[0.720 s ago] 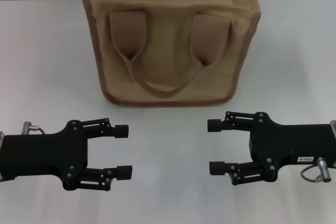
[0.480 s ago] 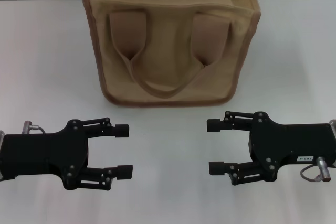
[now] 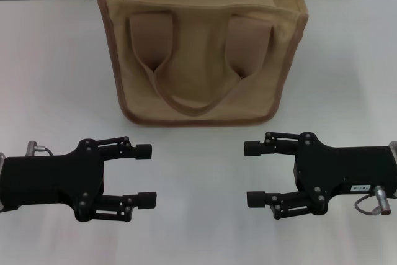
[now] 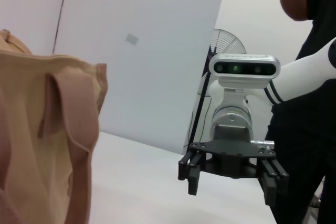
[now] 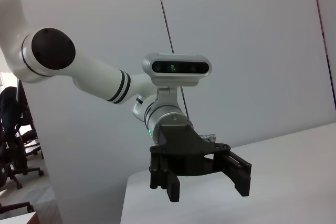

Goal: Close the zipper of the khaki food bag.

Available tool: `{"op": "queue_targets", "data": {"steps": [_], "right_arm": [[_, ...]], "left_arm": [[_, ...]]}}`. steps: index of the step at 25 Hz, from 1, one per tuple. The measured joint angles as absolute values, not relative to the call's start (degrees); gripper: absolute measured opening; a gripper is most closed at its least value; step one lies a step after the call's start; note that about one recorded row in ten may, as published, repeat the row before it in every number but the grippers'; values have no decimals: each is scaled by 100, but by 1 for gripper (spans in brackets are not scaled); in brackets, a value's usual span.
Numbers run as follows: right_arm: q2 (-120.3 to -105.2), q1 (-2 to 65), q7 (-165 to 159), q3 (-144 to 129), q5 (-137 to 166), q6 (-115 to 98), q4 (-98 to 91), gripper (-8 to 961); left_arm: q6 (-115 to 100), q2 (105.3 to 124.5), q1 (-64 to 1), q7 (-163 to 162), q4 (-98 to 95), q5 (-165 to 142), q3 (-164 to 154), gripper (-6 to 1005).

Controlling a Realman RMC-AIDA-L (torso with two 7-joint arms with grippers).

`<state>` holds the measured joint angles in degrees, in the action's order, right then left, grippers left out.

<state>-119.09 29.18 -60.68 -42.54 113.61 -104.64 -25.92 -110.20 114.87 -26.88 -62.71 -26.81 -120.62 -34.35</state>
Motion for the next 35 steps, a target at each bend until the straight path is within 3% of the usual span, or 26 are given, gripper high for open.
{"op": "queue_targets", "data": {"steps": [10,23,35], "right_arm": [[-11909,2879,-6069,-4229,11334,-10437,-2593,797],[-11900,2859,-6073,-4198,11328,-10445,-2603,786],[-11892,2809,-6073,-4190,11327,-10469,-2637,776]], "left_arm": [[-10467,11486,-2657,-6188,-2680,-12023,-2671,808],[-9726,11816,-2575,-4972,-2603,-12004,221,798],[-8930,11823,-3035,-4895,-2449,-11932,181,789]]}}
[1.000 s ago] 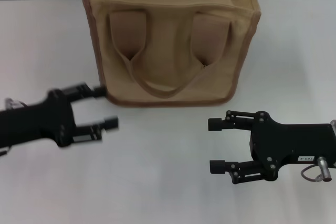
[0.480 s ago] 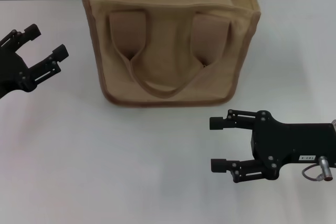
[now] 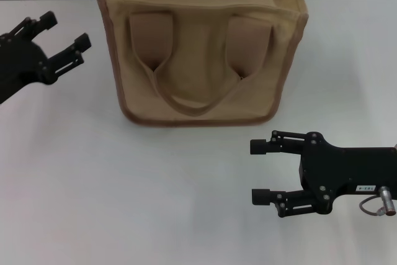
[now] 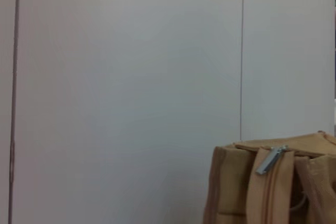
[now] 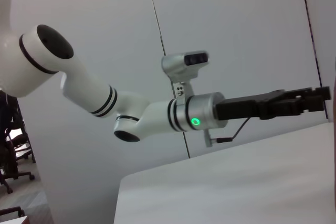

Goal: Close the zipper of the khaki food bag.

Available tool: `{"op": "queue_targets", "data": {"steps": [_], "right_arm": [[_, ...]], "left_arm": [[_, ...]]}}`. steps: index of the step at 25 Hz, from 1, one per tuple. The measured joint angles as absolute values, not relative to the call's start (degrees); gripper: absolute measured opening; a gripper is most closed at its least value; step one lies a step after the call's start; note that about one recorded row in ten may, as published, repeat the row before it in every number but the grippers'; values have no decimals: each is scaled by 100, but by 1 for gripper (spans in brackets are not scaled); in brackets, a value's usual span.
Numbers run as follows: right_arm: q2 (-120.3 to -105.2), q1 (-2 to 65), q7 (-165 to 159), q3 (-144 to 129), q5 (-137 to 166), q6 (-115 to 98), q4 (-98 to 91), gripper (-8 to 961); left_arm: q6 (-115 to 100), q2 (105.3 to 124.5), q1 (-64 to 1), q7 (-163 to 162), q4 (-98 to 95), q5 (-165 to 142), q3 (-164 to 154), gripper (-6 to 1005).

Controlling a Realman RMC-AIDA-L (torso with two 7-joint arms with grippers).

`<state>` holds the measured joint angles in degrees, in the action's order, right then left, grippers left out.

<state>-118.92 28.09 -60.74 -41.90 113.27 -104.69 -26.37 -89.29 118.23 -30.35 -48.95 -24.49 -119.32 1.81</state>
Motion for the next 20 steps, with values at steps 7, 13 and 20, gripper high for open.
{"op": "queue_targets", "data": {"steps": [7,13,20], "right_arm": [[-11876,2811,-6073,-4137,11322,-10477,-2637,770],[-11860,2804,-6073,-4106,11320,-10493,-2637,765],[-11854,2789,-6073,-4026,11320,-10494,-2636,759]], "left_arm": [[-8095,11844,-3482,-4877,-2263,-11936,-248,784],[-7571,11845,-3731,-4697,-2086,-11935,-329,780],[-7553,11853,-3804,-4672,-2068,-11936,-372,774]]}}
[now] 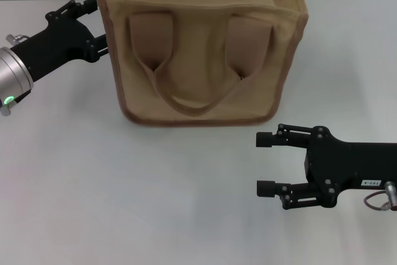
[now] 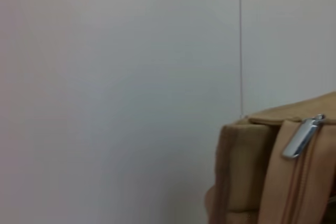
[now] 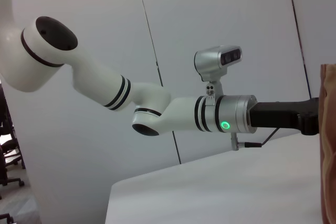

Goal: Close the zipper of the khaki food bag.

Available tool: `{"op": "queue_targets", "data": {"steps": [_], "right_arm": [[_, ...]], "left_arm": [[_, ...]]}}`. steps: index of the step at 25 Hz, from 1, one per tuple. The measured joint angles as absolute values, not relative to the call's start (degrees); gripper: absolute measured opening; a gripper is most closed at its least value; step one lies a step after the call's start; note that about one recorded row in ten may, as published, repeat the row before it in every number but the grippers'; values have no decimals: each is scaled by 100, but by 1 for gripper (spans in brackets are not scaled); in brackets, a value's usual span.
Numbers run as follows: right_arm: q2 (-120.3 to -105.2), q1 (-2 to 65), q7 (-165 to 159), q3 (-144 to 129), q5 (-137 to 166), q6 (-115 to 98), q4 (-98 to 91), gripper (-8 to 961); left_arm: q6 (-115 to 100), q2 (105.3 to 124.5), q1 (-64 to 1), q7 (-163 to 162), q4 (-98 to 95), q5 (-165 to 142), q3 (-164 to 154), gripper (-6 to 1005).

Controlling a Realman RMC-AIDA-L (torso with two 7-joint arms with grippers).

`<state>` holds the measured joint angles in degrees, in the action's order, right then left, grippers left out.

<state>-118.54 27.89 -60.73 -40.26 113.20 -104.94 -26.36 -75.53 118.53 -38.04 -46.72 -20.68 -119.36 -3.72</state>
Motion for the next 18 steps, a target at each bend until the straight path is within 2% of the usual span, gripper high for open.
{"op": "queue_targets", "data": {"steps": [6,11,18], "right_arm": [[-11856,2787,-6073,-4025,11319,-10492,-2636,754],[-11856,2790,-6073,-4025,11320,-10491,-2636,750],[-11865,2784,-6073,-4025,11320,-10492,-2637,744]], "left_arm": [[-7659,11848,-3794,-4676,-2026,-11925,-663,770],[-7666,11852,-3792,-4686,-2010,-11832,-652,536],[-7685,11845,-3758,-4718,-2010,-11710,-668,350]]}}
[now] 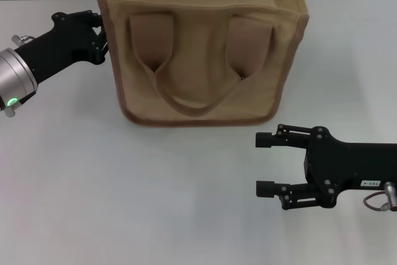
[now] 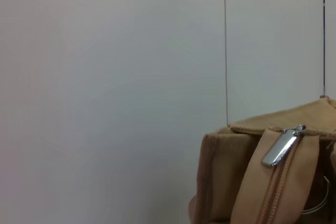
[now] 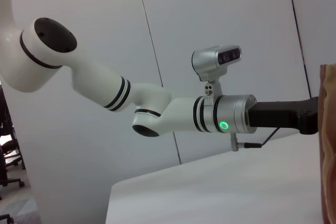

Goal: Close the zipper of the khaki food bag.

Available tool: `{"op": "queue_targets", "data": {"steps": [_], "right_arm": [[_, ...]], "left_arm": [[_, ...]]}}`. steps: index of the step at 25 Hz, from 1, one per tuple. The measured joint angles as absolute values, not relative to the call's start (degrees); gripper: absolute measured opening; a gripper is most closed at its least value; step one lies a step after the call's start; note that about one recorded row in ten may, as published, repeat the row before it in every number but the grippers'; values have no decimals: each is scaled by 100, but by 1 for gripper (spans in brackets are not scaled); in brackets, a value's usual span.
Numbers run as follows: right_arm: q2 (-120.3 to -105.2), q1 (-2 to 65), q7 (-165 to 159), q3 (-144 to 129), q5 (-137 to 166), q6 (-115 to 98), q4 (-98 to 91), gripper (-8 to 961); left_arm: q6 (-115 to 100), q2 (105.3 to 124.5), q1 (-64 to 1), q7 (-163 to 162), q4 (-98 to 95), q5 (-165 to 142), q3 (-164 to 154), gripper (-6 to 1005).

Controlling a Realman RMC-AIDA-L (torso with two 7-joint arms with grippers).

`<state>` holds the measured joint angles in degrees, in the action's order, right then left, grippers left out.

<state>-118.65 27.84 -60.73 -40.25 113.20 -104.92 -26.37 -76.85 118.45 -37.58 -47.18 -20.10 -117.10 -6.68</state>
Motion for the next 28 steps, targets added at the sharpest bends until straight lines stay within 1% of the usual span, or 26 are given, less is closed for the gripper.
{"op": "queue_targets", "data": {"steps": [2,7,13,19,28], "right_arm": [[-11868,2785,-6073,-4025,11320,-10492,-2637,742],[-11874,2781,-6073,-4025,11320,-10494,-2636,738],[-11874,2745,-6073,-4024,11320,-10494,-2637,733],[-11879,2741,-6072,-3980,10946,-10528,-2621,728],[-11883,2743,-6202,-3972,9930,-10709,-2592,721]], "left_arm": [[-7710,11845,-3758,-4728,-2011,-11709,-669,297],[-7726,11847,-3757,-4727,-2013,-11699,-641,82],[-7793,11838,-3558,-4681,-2013,-10992,-655,44],[-8419,11851,-3367,-4466,-1966,-10537,-684,45],[-9086,11859,-3435,-4310,-1707,-10501,-644,43]]}}
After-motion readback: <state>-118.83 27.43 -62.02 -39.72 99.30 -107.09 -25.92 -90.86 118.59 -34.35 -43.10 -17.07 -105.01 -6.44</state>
